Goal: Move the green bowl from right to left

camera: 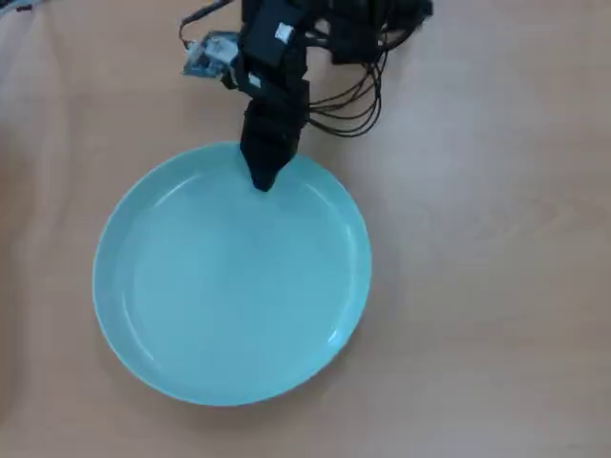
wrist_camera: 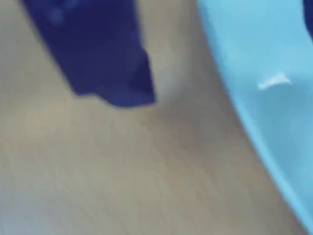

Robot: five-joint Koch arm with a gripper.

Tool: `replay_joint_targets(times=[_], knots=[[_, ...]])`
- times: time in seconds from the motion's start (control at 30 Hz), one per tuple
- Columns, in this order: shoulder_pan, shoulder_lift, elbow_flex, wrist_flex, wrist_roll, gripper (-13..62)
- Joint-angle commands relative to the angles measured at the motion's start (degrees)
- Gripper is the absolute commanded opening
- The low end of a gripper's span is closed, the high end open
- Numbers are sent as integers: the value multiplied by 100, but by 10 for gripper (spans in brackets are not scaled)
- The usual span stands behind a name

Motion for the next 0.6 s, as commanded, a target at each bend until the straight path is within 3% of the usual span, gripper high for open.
replay_joint_targets(times=[0.0, 0.17, 0.47, 0.57], knots=[[53, -62, -448, -211, -88, 389], [18, -220, -633, -211, -237, 304], [-114, -510, -677, -721, -246, -71], [-132, -580, -677, -809, -246, -71]])
